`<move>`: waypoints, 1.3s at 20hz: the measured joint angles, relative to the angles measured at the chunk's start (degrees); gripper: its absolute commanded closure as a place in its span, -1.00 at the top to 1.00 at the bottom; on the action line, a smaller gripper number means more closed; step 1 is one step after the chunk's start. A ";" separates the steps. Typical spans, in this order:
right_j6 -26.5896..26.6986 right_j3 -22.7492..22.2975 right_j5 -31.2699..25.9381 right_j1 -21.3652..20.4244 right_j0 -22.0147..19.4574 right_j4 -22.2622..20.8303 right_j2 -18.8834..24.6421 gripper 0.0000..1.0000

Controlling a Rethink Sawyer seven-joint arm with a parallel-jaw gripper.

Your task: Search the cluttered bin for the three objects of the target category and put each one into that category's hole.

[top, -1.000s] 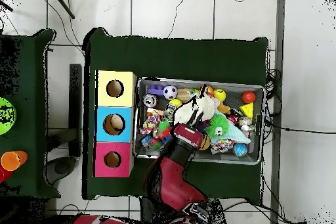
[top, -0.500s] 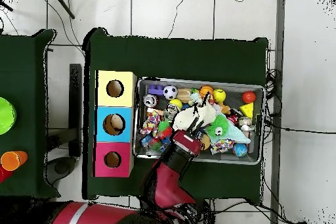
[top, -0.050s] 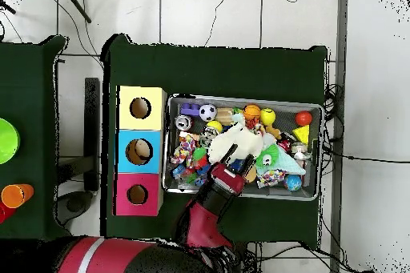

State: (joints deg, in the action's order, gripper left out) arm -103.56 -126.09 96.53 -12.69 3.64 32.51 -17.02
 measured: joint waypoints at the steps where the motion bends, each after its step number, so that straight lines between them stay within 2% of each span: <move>1: -0.14 0.00 0.00 0.06 0.00 0.00 0.00 1.00; 22: -1.51 -0.01 -0.45 0.15 -0.06 -0.26 0.00 1.00; 25: -1.51 -0.01 -3.77 -1.11 -1.05 -3.41 -0.02 1.00; 26: -1.51 0.00 -8.45 -2.59 -2.54 -7.13 -0.02 1.00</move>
State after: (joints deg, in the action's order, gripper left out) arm -105.07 -126.09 88.08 -15.29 1.10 25.38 -17.03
